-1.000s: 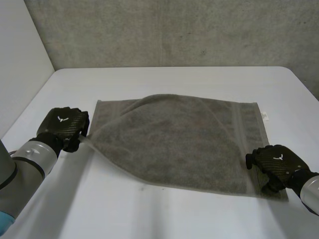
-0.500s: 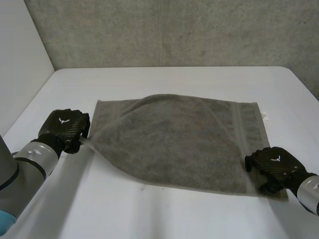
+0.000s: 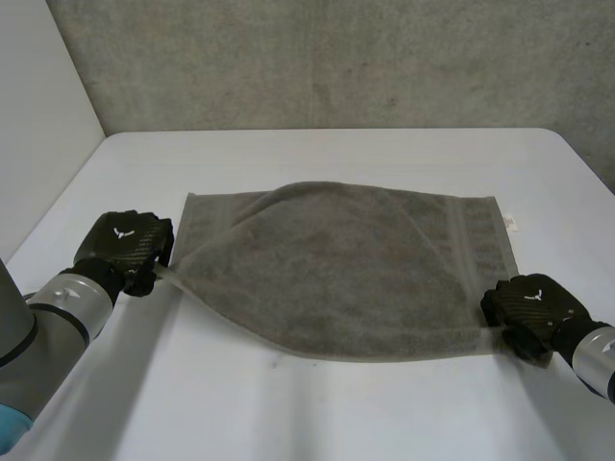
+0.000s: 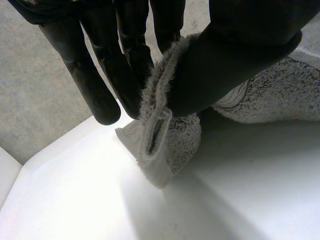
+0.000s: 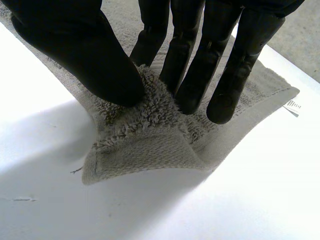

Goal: Fold the towel.

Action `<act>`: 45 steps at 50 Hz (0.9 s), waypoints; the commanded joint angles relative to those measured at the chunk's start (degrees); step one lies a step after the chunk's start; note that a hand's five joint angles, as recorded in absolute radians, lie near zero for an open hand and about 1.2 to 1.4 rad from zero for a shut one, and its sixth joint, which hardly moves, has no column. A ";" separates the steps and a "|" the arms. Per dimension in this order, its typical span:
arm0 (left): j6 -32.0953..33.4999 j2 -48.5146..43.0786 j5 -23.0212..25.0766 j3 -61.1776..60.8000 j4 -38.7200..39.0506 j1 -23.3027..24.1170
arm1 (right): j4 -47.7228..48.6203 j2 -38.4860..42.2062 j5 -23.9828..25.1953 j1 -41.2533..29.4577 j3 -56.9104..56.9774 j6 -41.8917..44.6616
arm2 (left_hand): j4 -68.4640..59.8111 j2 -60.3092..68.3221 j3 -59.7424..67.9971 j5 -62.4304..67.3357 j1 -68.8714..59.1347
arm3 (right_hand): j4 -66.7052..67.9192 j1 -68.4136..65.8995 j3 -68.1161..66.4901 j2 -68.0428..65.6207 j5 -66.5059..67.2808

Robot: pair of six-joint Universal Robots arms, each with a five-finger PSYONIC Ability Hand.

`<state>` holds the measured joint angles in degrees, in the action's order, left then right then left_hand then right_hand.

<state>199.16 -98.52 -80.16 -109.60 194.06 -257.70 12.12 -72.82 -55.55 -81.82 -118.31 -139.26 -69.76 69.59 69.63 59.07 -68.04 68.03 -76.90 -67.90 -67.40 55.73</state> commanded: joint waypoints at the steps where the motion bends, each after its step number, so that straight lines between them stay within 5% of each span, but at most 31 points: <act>1: 0.00 -0.01 0.00 -0.09 0.00 -0.08 | -0.34 1.10 -0.08 0.00 1.16 -0.13 | -10.24 10.41 10.37 10.93 -11.96 | 11.97 -3.10 -12.10 -12.60 14.27; 9: 0.09 0.17 -0.09 -0.44 -0.35 -0.52 | -3.33 -0.75 -1.31 0.35 3.27 -0.31 | -10.24 10.41 10.37 10.93 -11.96 | 11.97 -3.10 -12.10 -12.60 14.27; 23: 1.23 9.91 -0.09 -5.97 -8.60 -2.54 | -34.15 -13.31 -3.77 4.82 14.24 7.23 | -10.24 10.41 10.37 10.93 -11.96 | 11.97 -3.10 -12.10 -12.60 14.27; 33: 15.88 17.74 0.09 -13.97 -21.09 -2.98 | -53.85 -14.89 -3.08 11.33 18.91 22.62 | -10.24 10.41 10.37 10.93 -11.96 | 11.97 -3.10 -12.10 -12.60 14.27; 45: 16.96 10.98 0.00 -8.26 -11.52 -2.63 | -43.49 -9.54 -2.72 9.40 21.99 15.42 | -10.24 10.41 10.37 10.93 -11.96 | 11.97 -3.10 -12.10 -12.60 14.27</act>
<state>217.59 -81.99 -80.14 -121.90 176.69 -261.17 -37.68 -86.48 -58.00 -70.76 -98.23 -118.57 -69.77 69.68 69.65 59.07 -68.04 68.23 -77.50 -67.91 -67.40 56.42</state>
